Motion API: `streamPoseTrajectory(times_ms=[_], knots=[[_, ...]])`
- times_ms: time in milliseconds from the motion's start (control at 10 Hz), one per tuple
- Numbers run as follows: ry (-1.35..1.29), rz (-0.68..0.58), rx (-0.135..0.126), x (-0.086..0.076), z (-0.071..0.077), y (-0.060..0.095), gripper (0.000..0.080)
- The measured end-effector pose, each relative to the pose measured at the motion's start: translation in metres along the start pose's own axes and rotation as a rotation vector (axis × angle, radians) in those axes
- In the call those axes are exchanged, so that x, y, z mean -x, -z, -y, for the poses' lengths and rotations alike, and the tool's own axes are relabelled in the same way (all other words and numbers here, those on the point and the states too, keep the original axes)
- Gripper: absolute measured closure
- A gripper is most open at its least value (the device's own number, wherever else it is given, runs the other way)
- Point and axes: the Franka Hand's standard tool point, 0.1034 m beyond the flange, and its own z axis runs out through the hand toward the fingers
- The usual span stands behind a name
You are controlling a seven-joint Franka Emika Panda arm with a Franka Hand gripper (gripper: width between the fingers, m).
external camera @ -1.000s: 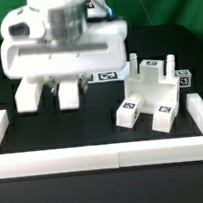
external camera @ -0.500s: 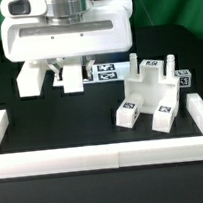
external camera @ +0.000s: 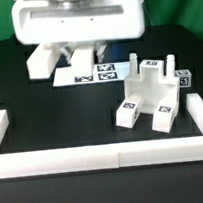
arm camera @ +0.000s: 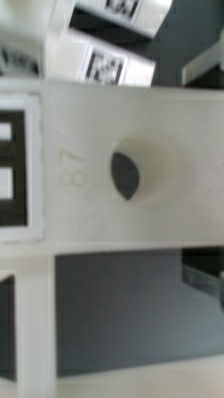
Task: Assemble chair
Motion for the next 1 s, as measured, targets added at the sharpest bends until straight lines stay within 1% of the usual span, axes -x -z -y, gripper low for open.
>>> streamPoseTrajectory(times_ms=[100, 300, 500, 600, 700, 900, 1000], knots=[[-0.023, -0.001, 0.001, 0.002, 0.007, 0.0, 0.0511], [-0.013, 0.004, 0.003, 0.002, 0.006, -0.003, 0.0511], [-0.145, 0.006, 0.0, 0.003, 0.009, -0.004, 0.0511], [-0.266, 0.007, -0.001, 0.005, 0.016, -0.001, 0.0511], [-0.363, 0.005, -0.001, 0.008, 0.028, 0.003, 0.0511], [-0.364, -0.003, -0.001, 0.009, 0.057, 0.008, 0.0511], [-0.345, -0.021, -0.006, 0.007, 0.066, 0.008, 0.0511]])
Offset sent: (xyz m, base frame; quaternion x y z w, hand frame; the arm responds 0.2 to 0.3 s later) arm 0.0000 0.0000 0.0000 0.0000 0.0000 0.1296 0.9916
